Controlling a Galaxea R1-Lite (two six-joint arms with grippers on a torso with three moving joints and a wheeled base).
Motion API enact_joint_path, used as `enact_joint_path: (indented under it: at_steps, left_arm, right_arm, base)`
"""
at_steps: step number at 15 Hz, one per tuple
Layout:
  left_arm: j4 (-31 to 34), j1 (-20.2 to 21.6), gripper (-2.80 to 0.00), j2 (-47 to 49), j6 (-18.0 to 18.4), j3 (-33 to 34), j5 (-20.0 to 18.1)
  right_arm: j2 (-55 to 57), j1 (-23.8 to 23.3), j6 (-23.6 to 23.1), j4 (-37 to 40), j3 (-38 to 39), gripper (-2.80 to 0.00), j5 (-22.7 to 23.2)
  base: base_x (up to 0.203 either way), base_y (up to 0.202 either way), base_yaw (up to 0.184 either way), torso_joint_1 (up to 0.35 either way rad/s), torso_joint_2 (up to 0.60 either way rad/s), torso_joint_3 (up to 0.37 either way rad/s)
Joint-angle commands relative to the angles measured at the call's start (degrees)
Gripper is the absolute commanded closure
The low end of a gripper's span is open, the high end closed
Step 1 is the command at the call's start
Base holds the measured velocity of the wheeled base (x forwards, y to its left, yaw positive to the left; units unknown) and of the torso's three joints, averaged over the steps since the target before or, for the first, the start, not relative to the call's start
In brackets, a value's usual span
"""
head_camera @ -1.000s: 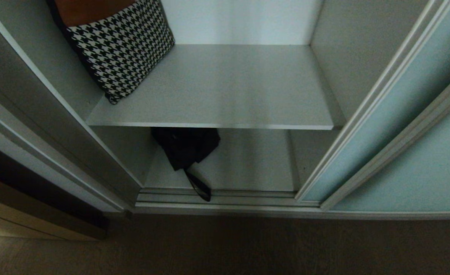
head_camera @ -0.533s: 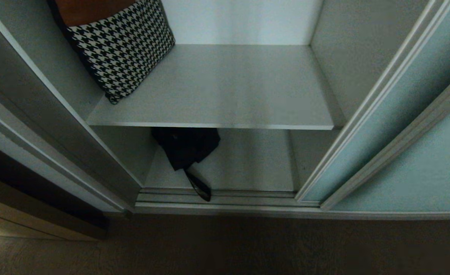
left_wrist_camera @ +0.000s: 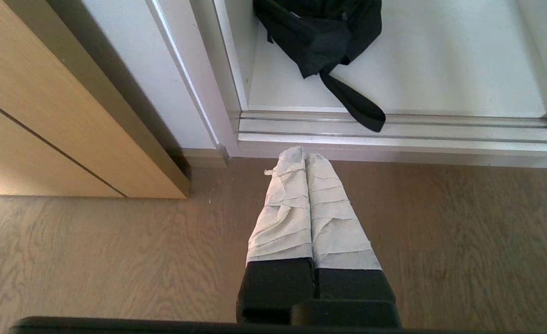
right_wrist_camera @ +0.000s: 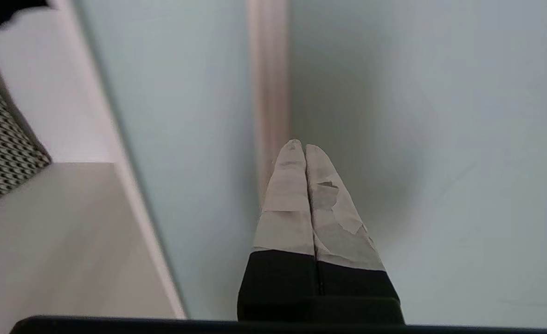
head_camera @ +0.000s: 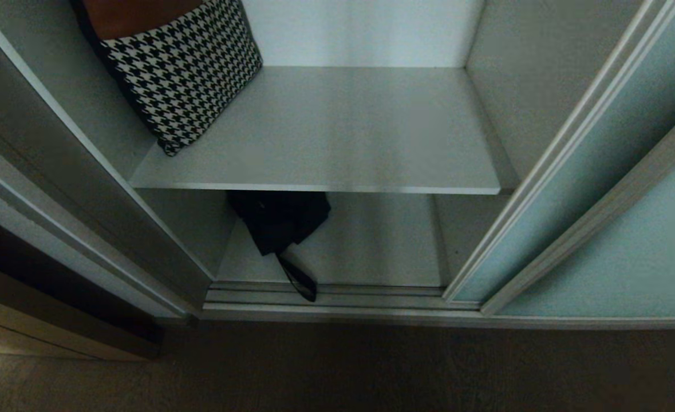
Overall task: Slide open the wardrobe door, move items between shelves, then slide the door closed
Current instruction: Close the door
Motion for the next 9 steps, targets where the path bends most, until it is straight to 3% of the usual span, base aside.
enact_joint_path:
  at_steps: [1, 9]
  left_arm:
    - [0.0, 0.0, 0.0, 0.1, 0.0, 0.0, 0.0]
    - [0.0, 0.1, 0.0, 0.1, 0.0, 0.0, 0.0]
  right_arm:
    - [3.5, -0.5, 0.3, -0.9, -0.4, 0.0, 0.1]
    - [5.5, 1.0, 0.5, -1.6, 0.4, 0.0, 0.4]
  base:
    - [0.0, 0.0, 0.0, 0.0, 0.0, 0.0]
    - [0.0, 0.0, 0.0, 0.0, 0.0, 0.0]
